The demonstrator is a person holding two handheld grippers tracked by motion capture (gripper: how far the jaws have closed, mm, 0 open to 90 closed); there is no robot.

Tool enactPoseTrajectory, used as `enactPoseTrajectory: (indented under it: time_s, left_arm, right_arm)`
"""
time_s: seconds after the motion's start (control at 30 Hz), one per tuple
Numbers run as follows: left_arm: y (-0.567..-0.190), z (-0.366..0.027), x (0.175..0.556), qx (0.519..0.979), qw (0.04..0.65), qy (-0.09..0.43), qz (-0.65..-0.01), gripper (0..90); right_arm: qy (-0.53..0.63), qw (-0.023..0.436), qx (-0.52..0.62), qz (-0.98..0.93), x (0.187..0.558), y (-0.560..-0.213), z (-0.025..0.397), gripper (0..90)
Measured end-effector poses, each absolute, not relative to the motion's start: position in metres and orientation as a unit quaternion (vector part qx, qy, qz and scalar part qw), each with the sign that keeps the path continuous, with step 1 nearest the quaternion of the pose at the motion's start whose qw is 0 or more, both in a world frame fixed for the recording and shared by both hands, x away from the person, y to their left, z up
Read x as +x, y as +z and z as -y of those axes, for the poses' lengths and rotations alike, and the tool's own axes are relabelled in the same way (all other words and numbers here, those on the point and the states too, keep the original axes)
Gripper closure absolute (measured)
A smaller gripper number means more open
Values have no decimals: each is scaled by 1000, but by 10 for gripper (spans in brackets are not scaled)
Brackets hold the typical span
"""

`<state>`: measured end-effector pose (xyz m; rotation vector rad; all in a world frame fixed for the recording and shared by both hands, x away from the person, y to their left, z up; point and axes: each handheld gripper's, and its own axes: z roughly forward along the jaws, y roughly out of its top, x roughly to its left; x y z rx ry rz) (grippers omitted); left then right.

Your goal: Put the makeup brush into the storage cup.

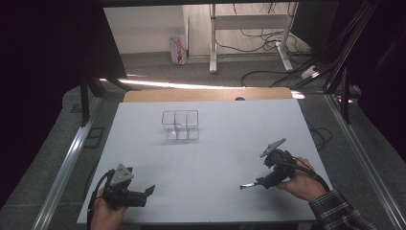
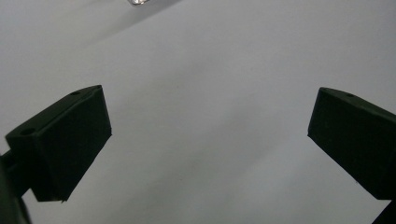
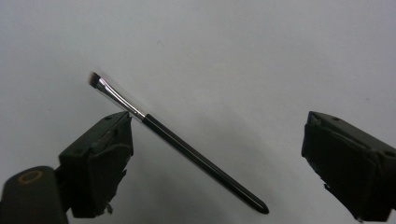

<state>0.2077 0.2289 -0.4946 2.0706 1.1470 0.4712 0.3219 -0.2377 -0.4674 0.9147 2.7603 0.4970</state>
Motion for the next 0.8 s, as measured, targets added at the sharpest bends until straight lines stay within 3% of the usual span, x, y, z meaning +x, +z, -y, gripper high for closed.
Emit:
enactPoseTrajectory:
  time_s: [0.73,0.8]
  left_arm:
    - [-495,-229,207,804,351,182,-444,0]
    - [-495,-228,207,805,351,181,-443,0]
  right_arm:
    - [136,67,267,-952,318,-496,234,289]
    - [130,49,256,-957,319,-496,233,459]
